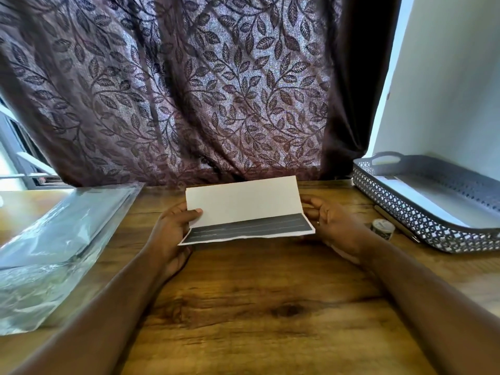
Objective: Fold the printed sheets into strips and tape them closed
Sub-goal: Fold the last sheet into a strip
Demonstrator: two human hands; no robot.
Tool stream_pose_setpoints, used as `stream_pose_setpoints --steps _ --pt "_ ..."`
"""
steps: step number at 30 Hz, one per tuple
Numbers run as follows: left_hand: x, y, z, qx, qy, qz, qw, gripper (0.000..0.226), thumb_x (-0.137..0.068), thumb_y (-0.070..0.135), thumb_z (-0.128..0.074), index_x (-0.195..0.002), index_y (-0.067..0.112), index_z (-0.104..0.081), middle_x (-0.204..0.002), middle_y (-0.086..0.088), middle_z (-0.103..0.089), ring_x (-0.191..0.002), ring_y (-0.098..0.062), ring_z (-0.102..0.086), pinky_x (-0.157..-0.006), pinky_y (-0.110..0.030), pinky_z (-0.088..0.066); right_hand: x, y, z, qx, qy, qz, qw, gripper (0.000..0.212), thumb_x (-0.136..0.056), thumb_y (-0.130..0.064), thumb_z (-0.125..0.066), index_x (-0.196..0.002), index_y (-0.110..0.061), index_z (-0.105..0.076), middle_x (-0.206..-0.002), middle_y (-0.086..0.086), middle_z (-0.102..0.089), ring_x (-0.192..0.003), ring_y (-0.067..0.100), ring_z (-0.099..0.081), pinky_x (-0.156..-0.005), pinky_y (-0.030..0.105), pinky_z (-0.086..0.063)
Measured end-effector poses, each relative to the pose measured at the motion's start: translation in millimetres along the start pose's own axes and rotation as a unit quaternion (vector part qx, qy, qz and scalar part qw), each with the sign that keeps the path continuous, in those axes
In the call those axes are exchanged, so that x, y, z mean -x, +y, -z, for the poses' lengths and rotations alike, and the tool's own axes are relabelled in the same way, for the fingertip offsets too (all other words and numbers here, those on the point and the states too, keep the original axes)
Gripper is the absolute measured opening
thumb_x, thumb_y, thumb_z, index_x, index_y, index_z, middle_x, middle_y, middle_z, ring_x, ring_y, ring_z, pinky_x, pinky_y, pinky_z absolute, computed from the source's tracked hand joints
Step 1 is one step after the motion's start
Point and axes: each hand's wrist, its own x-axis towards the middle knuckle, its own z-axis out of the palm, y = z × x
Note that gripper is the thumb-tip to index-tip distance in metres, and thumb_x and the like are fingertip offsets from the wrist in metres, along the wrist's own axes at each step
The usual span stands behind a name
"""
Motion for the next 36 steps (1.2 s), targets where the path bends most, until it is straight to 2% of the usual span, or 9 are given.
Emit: stream_pose_setpoints --steps 3,8,14,19,24,28,31,33,36 --pt "2.0 -1.9 -4.5 0.002 -0.017 -0.002 1.000 0.029 -0.097 0.006 -0.050 -0.119 0.006 -0.069 -0.113 -0.019 -0.074 -0.098 -0.036 -0.074 -0.074 -0.043 -0.064 -3.3 0.3 -8.4 0.033 0.013 0.015 0.999 0.064 -0.078 -0.008 -0.082 -0.135 -0.025 -0.057 -0.124 0.005 -0.073 -0.113 0.025 -0.070 -0.088 0.038 -0.061" --pt "7.3 -2.6 -11.7 0.059 -0.034 -0.003 0.998 0.026 -0.101 0.007 -0.044 -0.114 0.006 -0.067 -0.109 -0.018 -0.075 -0.096 -0.035 -0.074 -0.063 -0.039 -0.063 -1.5 0.9 -11.9 -0.036 0.084 0.021 0.996 0.054 -0.080 -0.038 -0.081 -0.127 -0.018 -0.063 -0.118 0.011 -0.074 -0.098 0.037 -0.075 -0.071 0.037 -0.063" --pt "7.3 -2.9 -12.1 0.051 -0.084 -0.002 0.995 0.062 -0.092 0.059 -0.050 -0.130 0.012 -0.060 -0.123 -0.014 -0.072 -0.113 -0.034 -0.069 -0.077 -0.044 -0.062 -2.1 1.8 -11.1 -0.028 0.131 0.007 0.991 0.043 -0.083 -0.033 -0.075 -0.122 -0.019 -0.066 -0.109 0.009 -0.078 -0.087 0.034 -0.077 -0.067 0.035 -0.064" --pt "8.1 -7.7 -15.9 -0.070 -0.059 -0.037 0.995 0.041 -0.081 0.025 -0.073 -0.120 0.014 -0.067 -0.115 -0.008 -0.075 -0.102 -0.026 -0.074 -0.069 -0.032 -0.062 -2.0 -2.3 -14.4 -0.032 0.158 0.007 0.987 0.031 -0.093 -0.022 -0.070 -0.122 -0.014 -0.065 -0.106 0.009 -0.078 -0.084 0.033 -0.077 -0.065 0.032 -0.063" --pt "16.2 -8.9 -28.0 -0.078 -0.082 -0.064 0.992 0.042 -0.083 0.027 -0.071 -0.123 0.020 -0.062 -0.109 -0.009 -0.077 -0.093 -0.034 -0.076 -0.065 -0.027 -0.062 3.5 -16.7 -21.9 -0.155 0.182 0.040 0.970 0.041 -0.085 -0.035 -0.073 -0.115 -0.008 -0.072 -0.112 0.021 -0.074 -0.091 0.034 -0.076 -0.070 0.041 -0.064" --pt "27.3 -14.3 -49.5 -0.036 -0.077 -0.092 0.992 0.039 -0.085 0.026 -0.071 -0.123 0.019 -0.064 -0.110 -0.009 -0.077 -0.094 -0.030 -0.076 -0.068 -0.029 -0.062 7.5 -21.0 -55.0 -0.174 0.054 0.067 0.981 0.053 -0.088 -0.043 -0.075 -0.133 -0.018 -0.061 -0.131 0.014 -0.068 -0.119 0.033 -0.066 -0.087 0.051 -0.060" --pt "37.6 -21.3 -65.0 -0.036 -0.096 -0.090 0.991 0.039 -0.084 0.028 -0.072 -0.123 0.023 -0.067 -0.111 -0.005 -0.077 -0.099 -0.025 -0.075 -0.069 -0.028 -0.062 6.0 -10.8 -85.9 -0.101 -0.007 0.003 0.995 0.059 -0.088 -0.051 -0.073 -0.138 -0.024 -0.057 -0.131 0.009 -0.068 -0.122 0.030 -0.065 -0.101 0.052 -0.054" --pt "41.9 -24.5 -71.6 -0.044 -0.101 -0.095 0.989 0.033 -0.083 0.029 -0.072 -0.117 0.028 -0.070 -0.109 -0.005 -0.077 -0.097 -0.025 -0.075 -0.067 -0.027 -0.061 4.0 -8.0 -96.4 -0.072 0.013 -0.031 0.997 0.066 -0.083 -0.058 -0.074 -0.139 -0.028 -0.055 -0.123 0.009 -0.072 -0.115 0.032 -0.068 -0.100 0.056 -0.053" --pt "42.6 -23.5 -72.3 -0.038 -0.090 -0.097 0.991 0.036 -0.079 0.027 -0.075 -0.115 0.026 -0.069 -0.105 -0.006 -0.078 -0.094 -0.029 -0.076 -0.064 -0.027 -0.062 2.5 -6.4 -93.3 -0.170 0.052 -0.034 0.983 0.062 -0.086 -0.047 -0.074 -0.140 -0.025 -0.053 -0.122 0.012 -0.071 -0.116 0.036 -0.067 -0.092 0.054 -0.058"
